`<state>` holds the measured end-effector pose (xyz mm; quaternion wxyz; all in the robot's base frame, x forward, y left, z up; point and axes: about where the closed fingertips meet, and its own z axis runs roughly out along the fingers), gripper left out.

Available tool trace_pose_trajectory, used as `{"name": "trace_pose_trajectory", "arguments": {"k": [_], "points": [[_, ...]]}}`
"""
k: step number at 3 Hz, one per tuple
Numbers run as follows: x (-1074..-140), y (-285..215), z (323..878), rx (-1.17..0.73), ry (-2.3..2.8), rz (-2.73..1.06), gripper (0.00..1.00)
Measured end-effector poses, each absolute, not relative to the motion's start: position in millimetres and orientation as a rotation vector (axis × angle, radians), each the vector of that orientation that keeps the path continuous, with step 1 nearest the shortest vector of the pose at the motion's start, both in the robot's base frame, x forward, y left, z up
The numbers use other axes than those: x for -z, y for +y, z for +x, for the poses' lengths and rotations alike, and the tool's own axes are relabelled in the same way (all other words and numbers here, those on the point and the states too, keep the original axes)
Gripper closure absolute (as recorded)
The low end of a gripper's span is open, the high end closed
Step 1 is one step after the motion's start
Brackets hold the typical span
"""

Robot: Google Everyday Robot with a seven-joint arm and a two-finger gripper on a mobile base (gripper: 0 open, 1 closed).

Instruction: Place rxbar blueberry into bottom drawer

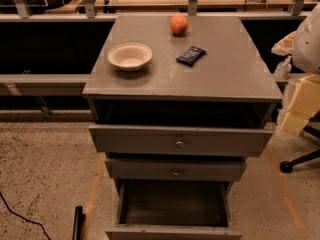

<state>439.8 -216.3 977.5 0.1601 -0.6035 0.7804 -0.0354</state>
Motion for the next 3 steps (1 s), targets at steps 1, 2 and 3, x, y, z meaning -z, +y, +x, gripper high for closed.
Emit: {"name": "trace_pose_trajectory", "arguments": {"k": [1, 2, 3], "points": [[-981, -215, 445, 0.110, 2.222, -1.722, 0.00], [-984, -210, 474, 0.149, 2.148, -1.886, 0.00], [-1000, -192, 525, 0.255, 1.936, -2.143, 0.00]]}}
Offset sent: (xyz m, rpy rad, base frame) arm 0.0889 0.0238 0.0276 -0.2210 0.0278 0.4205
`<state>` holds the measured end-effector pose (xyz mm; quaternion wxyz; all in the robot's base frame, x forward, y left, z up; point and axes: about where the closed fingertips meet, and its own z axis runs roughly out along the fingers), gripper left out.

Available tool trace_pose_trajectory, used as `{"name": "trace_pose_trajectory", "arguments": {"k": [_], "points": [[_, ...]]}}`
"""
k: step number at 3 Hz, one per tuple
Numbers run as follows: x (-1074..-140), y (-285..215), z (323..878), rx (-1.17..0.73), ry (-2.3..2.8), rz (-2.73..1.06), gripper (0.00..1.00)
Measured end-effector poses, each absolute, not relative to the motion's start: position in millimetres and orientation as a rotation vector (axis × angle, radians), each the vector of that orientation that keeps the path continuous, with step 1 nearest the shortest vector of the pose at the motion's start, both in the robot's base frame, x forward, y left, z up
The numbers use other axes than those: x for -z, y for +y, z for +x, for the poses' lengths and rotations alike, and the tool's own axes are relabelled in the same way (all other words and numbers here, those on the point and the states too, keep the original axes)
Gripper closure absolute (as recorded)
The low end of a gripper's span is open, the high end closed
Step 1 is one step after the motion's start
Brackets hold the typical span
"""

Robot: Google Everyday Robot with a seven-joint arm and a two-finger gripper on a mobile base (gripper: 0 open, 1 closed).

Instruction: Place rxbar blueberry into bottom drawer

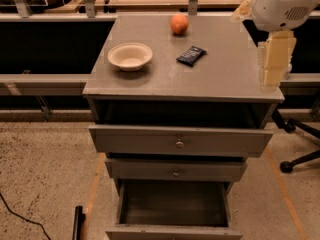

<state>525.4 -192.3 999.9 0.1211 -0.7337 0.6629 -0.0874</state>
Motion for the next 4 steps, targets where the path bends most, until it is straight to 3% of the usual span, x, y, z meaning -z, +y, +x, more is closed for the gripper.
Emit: {"name": "trace_pose_trajectory", "arguments": {"k": [1, 4], "points": [[-1008, -166, 572, 0.349, 1.682, -2.330, 0.00], [-1003, -156, 602, 0.445, 1.505, -2.388, 0.00]]}}
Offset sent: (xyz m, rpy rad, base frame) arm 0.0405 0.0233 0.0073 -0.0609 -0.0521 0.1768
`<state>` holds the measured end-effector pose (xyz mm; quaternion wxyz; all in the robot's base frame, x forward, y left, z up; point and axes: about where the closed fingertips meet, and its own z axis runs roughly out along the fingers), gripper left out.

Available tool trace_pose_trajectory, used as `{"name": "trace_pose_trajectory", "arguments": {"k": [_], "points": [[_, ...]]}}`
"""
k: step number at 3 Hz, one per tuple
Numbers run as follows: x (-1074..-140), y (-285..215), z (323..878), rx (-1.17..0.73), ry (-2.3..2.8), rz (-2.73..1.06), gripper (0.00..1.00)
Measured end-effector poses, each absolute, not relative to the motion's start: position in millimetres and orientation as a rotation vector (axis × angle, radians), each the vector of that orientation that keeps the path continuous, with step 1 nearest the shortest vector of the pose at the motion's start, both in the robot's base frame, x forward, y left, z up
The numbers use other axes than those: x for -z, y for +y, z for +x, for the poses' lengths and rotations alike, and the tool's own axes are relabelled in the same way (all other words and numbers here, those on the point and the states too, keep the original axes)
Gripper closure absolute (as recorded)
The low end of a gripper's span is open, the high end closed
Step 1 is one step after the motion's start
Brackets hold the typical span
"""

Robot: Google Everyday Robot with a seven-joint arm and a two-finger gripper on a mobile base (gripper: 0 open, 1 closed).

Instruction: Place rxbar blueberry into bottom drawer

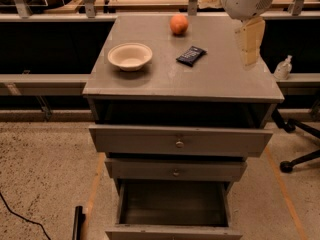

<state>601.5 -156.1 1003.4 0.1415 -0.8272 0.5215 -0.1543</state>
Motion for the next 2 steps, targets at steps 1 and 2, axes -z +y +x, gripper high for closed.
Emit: {"name": "trace_pose_trajectory", "arguments": {"k": [1, 2], "points": [[-999, -149, 614, 0.455, 1.363, -2.478, 0.00], [-988, -153, 635, 0.446, 1.227, -2.574, 0.00]]}}
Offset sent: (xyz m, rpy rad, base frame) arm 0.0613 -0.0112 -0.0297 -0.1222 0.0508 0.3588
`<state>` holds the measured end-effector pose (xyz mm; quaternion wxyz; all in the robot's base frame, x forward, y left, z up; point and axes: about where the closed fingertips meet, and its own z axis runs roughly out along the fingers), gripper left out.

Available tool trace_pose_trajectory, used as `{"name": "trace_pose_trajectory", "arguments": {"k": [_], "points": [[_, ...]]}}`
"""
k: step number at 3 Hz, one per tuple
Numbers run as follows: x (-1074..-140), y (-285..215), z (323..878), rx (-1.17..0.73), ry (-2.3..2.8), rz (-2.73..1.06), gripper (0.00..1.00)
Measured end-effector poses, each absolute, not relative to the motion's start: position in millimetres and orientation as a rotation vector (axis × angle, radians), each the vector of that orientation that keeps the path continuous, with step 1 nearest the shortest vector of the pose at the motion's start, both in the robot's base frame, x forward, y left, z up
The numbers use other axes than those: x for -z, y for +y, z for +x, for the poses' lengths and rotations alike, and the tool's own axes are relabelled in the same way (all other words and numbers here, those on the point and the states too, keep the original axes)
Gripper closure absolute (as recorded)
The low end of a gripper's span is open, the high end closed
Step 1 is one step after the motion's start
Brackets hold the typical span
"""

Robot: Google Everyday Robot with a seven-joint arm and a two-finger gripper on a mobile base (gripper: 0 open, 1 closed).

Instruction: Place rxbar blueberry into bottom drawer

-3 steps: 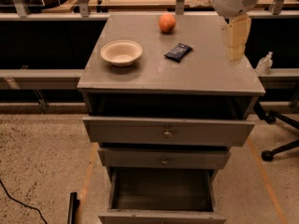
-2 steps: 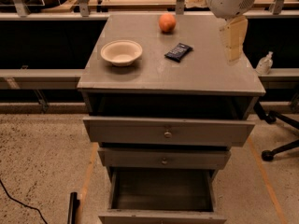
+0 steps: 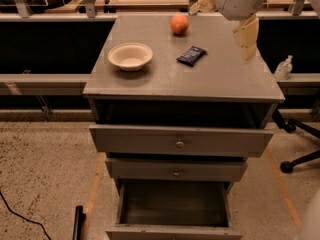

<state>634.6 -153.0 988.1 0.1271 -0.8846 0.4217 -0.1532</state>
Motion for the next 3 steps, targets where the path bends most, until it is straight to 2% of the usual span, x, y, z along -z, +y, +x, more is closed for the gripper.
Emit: {"name": "trace_pose_trajectory", "arguments": {"k": [1, 3], "points": [[-963, -157, 677, 0.443, 1.054, -2.673, 0.00], [-941, -157, 697, 0.404, 1.032, -2.734, 0.00]]}}
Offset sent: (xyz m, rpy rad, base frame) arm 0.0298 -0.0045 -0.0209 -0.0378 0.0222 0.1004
